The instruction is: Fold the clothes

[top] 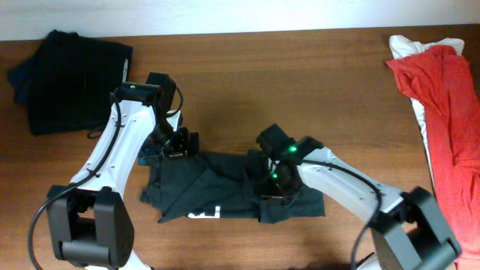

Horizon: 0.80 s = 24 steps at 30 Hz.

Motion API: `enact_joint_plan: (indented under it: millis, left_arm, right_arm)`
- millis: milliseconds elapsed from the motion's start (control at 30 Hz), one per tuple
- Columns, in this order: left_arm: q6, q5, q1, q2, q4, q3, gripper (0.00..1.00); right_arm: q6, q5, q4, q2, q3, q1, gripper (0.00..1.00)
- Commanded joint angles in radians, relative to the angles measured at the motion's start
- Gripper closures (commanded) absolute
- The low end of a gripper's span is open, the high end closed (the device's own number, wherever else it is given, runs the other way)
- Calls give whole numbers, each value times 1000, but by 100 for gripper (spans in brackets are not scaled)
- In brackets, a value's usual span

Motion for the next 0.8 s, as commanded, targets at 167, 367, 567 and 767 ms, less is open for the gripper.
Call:
enact_joint_plan:
  millis: [167, 367, 567, 767]
  left_arm:
    - [-13, 11, -3, -25, -4, -3, 1]
    - [-13, 11, -2, -25, -1, -3, 1]
    - [42, 11, 146, -25, -2, -3, 1]
    - [86, 13, 442, -17, 8, -20, 1]
  right_arm:
    - [28, -96, 246, 76, 12, 48, 66]
    - [-153, 18, -210, 75, 403, -79, 9]
    - [-160, 306, -548, 75, 662, -454, 1]
    - [-159, 294, -618, 76, 661, -749, 1]
